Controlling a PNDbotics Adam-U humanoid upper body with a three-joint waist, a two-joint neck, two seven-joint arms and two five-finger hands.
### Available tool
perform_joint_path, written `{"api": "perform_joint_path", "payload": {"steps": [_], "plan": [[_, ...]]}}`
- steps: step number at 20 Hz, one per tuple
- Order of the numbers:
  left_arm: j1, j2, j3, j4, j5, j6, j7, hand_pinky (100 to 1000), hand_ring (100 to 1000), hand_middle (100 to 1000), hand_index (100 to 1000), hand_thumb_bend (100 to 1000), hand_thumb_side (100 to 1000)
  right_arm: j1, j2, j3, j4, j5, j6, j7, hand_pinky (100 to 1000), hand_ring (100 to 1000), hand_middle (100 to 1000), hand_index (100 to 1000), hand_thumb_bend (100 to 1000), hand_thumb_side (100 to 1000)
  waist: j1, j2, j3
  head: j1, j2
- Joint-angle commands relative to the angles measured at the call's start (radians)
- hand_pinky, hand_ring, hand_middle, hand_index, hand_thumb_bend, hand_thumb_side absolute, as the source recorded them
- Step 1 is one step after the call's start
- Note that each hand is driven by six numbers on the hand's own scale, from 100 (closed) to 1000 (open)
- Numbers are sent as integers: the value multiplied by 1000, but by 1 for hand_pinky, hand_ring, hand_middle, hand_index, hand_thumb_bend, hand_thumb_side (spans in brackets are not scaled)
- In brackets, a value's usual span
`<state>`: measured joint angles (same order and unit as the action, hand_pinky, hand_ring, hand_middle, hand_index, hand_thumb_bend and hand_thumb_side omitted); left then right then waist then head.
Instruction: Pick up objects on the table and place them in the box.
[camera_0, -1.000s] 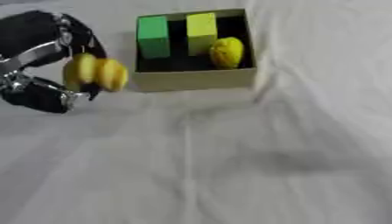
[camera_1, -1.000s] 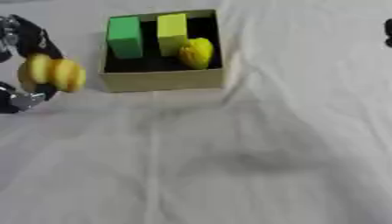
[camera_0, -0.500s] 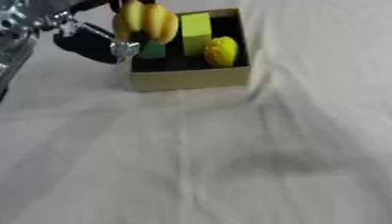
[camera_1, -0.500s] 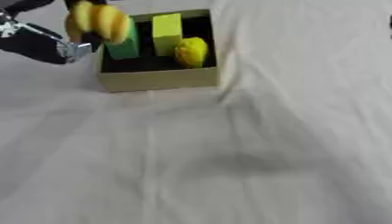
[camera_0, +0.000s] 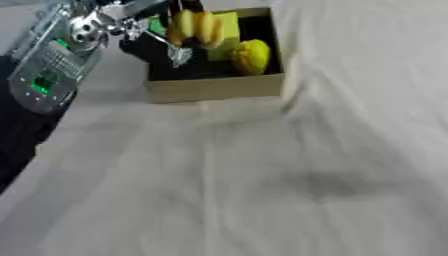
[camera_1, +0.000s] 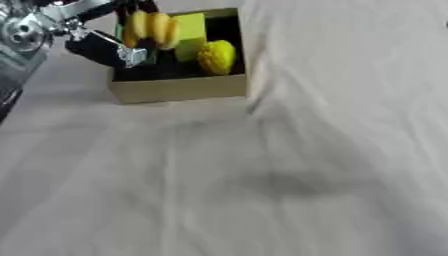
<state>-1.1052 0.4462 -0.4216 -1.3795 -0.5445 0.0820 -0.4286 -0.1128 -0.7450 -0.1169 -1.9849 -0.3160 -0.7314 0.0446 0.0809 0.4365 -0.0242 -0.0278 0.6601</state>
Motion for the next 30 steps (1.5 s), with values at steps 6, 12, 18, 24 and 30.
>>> {"api": "perform_joint_path", "payload": {"steps": [6, 12, 18, 24, 30], "plan": [[-20, -24, 16, 84, -69, -27, 13, 728, 724, 705, 854, 196, 127, -10, -28, -10, -15, -18, 3, 15, 930, 885, 692, 840, 100, 628, -4, -23, -5, 2, -2], [-8, -9, 36, 27, -80, -30, 19, 824, 811, 793, 922, 384, 403, -7, -25, -12, -15, -22, 6, 18, 930, 885, 692, 838, 100, 628, -4, -25, -3, -7, -3], [14, 23, 73, -110, -24, -5, 30, 825, 813, 797, 928, 391, 575, -7, -26, -17, -15, -32, 7, 14, 930, 885, 693, 838, 100, 628, -8, -30, 1, -20, -4], [37, 55, 108, -211, 34, 35, 35, 802, 794, 776, 911, 263, 567, -7, -26, -20, -15, -48, 8, 15, 929, 882, 694, 837, 100, 629, -14, -39, 4, -26, -6], [105, 104, 205, -410, 222, 72, 234, 763, 761, 741, 875, 100, 580, -29, -24, -29, -15, -86, 9, 13, 926, 881, 700, 838, 100, 625, -23, -44, 7, -35, -7]]}}
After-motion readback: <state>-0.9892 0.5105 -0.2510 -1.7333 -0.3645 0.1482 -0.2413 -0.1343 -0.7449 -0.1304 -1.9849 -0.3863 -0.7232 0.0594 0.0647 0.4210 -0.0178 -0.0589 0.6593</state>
